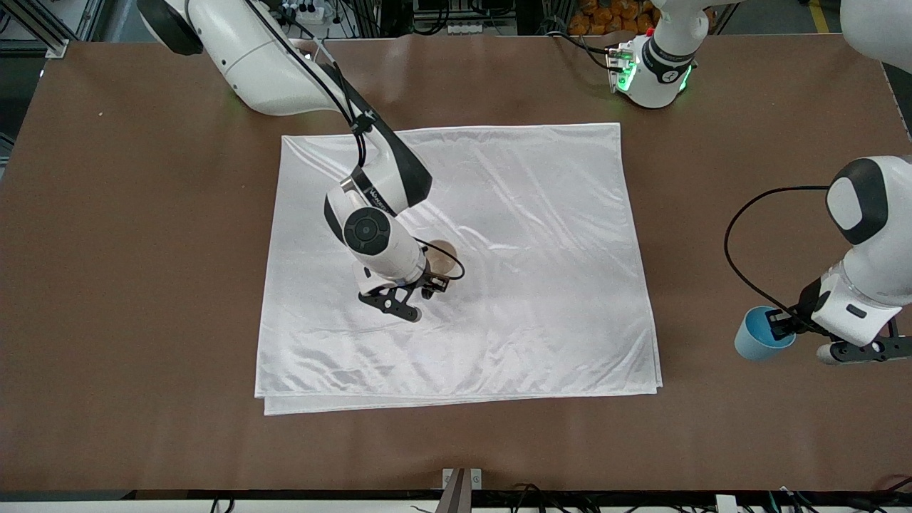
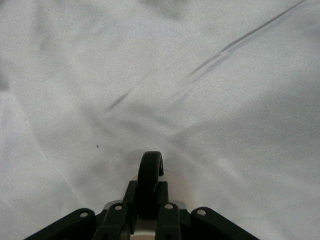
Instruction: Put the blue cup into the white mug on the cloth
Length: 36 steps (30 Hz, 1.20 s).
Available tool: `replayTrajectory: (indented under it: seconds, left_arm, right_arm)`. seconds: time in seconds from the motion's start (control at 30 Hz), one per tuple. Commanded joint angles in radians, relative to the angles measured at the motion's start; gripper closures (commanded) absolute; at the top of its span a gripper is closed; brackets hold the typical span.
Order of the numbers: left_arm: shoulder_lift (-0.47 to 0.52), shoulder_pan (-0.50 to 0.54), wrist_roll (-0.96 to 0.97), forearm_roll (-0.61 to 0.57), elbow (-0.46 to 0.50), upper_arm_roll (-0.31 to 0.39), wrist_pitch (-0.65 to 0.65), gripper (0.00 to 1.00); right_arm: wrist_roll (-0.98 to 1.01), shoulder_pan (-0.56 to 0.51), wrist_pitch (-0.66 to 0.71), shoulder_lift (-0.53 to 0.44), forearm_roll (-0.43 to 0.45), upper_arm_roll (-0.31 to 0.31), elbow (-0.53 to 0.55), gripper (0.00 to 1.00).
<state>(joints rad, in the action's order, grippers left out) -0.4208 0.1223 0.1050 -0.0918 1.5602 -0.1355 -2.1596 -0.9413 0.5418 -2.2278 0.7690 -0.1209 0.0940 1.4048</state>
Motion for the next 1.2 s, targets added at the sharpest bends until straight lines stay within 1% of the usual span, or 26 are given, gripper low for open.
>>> replayTrajectory:
  seconds: [0.0,0.03,0.07,0.1,0.13,0.2,0.33,0.37,0.47,0.53,0.6,0.63,0.77,0.87,0.93,1.07,1.17]
  left_arm:
    - [0.016,-0.004,0.022,-0.014,0.008,-0.004,0.009,1.0]
    - [0.017,-0.004,0.021,-0.014,0.006,-0.006,0.009,1.0]
    - [0.017,-0.004,0.021,-0.014,0.006,-0.006,0.009,1.0]
    - [0.019,-0.006,0.021,-0.013,0.005,-0.007,0.01,1.0]
    - [0.017,-0.007,0.022,-0.013,-0.002,-0.009,0.01,1.0]
    - [0.017,-0.018,0.024,-0.006,-0.012,-0.021,0.012,1.0]
    - [0.019,-0.049,0.083,-0.008,-0.014,-0.036,0.015,1.0]
    - [0.02,-0.058,0.103,-0.008,-0.014,-0.039,0.015,1.0]
    - [0.027,-0.079,0.127,-0.008,-0.014,-0.055,0.015,1.0]
    - [0.03,-0.086,0.13,-0.006,-0.014,-0.067,0.017,1.0]
    - [0.031,-0.086,0.13,-0.006,-0.015,-0.09,0.03,1.0]
    - [0.031,-0.086,0.13,-0.006,-0.015,-0.105,0.041,1.0]
    - [0.03,-0.087,0.165,-0.006,-0.061,-0.153,0.081,1.0]
    - [0.024,-0.095,0.261,-0.006,-0.074,-0.194,0.119,1.0]
    - [0.022,-0.104,0.324,-0.006,-0.075,-0.216,0.125,1.0]
    - [0.02,-0.128,0.401,-0.006,-0.075,-0.245,0.13,1.0]
    - [0.017,-0.164,0.452,-0.006,-0.074,-0.246,0.141,1.0]
  right_arm:
    - [-0.019,0.013,0.002,0.023,-0.022,-0.008,-0.035,0.82]
    - [-0.02,0.012,0.002,0.023,-0.02,-0.008,-0.035,0.74]
    - [-0.021,0.012,0.002,0.023,-0.02,-0.008,-0.035,0.7]
    - [-0.021,0.012,0.002,0.023,-0.02,-0.008,-0.035,0.69]
    - [-0.021,0.012,0.002,0.023,-0.02,-0.008,-0.035,0.66]
    - [-0.021,0.012,0.002,0.023,-0.02,-0.008,-0.035,0.53]
    - [-0.021,0.012,0.004,0.023,-0.019,-0.01,-0.035,0.45]
    - [-0.019,0.012,0.005,0.021,-0.019,-0.01,-0.035,0.41]
    - [-0.017,0.001,0.011,0.018,-0.017,-0.011,-0.035,0.34]
    - [-0.016,-0.002,0.011,0.013,-0.014,-0.013,-0.035,0.22]
    - [-0.013,-0.003,0.011,0.009,-0.01,-0.019,-0.035,0.03]
    - [-0.01,-0.003,0.013,0.007,-0.008,-0.026,-0.035,0.0]
    - [0.009,-0.01,0.014,-0.004,0.029,-0.054,-0.036,0.0]
    - [0.05,-0.04,0.014,-0.007,0.052,-0.056,-0.036,0.0]
    - [0.085,-0.066,0.025,-0.013,0.052,-0.056,-0.035,0.0]
    - [0.183,-0.109,0.12,-0.037,0.055,-0.057,-0.035,0.0]
    - [0.284,-0.144,0.189,-0.065,0.055,-0.065,-0.033,0.0]
